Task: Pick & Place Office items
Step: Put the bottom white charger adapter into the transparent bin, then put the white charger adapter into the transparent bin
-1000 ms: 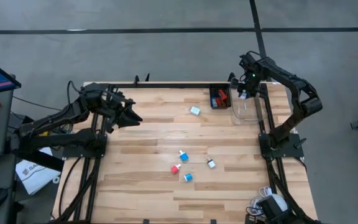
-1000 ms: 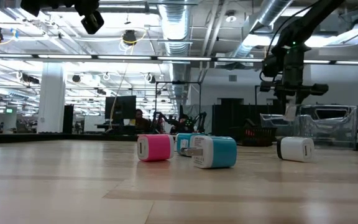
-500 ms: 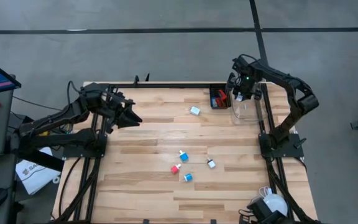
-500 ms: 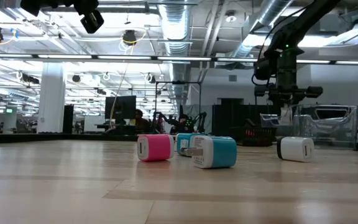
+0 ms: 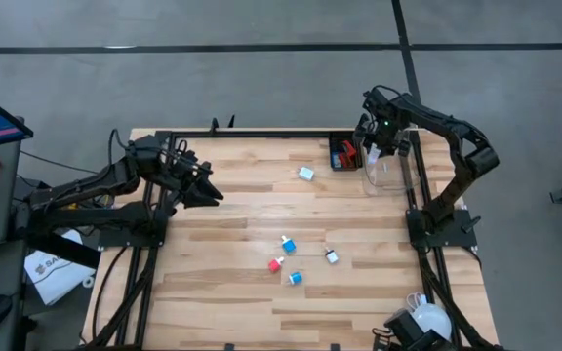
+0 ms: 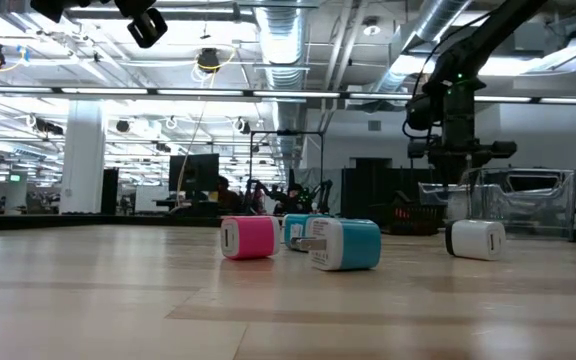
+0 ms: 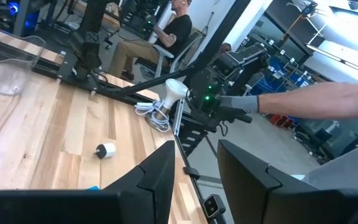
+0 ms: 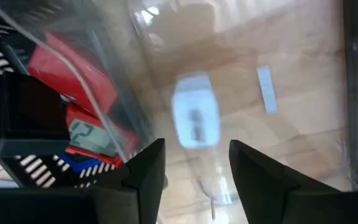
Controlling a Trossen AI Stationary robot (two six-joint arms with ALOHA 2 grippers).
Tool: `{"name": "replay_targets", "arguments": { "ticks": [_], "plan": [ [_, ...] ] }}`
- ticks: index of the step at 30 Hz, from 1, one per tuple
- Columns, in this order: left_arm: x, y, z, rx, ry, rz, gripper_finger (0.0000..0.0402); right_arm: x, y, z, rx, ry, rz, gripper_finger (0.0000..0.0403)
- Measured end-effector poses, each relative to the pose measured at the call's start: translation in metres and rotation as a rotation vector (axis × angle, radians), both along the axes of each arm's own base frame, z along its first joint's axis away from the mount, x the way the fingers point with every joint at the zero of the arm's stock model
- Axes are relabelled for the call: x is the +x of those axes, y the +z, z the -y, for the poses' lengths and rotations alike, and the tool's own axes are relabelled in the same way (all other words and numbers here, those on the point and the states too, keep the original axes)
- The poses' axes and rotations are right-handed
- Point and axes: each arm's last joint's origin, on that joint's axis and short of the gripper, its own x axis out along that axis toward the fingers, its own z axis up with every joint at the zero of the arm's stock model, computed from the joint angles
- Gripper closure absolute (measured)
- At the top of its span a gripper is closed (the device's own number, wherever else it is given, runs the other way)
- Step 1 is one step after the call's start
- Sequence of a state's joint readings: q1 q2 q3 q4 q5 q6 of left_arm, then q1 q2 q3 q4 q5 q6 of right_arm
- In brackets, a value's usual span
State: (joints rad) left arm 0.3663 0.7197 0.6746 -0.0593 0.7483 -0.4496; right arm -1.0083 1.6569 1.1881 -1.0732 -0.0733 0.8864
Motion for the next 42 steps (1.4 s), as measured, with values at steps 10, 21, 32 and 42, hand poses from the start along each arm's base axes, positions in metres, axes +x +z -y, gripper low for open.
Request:
{"name": "replay_targets", "arguments": {
  "ticks": [10,21,32,42],
  "plan": [
    [0.0,0.0,0.0,0.0,-0.001,0.0,0.0284,0.018,0.015,-0.008,-0.163,0.145,0.038,0.0232],
    [0.0,0.0,0.0,0.0,-0.001,0.0,0.0284,0.071,0.078,-0.111,-0.505,0.626,0.136,0.0233],
    [0.0,0.001,0.0,-0.034,0.002,-0.002,0.0284,0.148,0.051,-0.179,-0.715,1.168,0.132,0.0209],
    [-0.004,0.006,0.002,-0.058,0.003,0.014,0.0284,0.191,-0.002,-0.132,-0.494,1.257,0.045,0.0103]
  ]
}}
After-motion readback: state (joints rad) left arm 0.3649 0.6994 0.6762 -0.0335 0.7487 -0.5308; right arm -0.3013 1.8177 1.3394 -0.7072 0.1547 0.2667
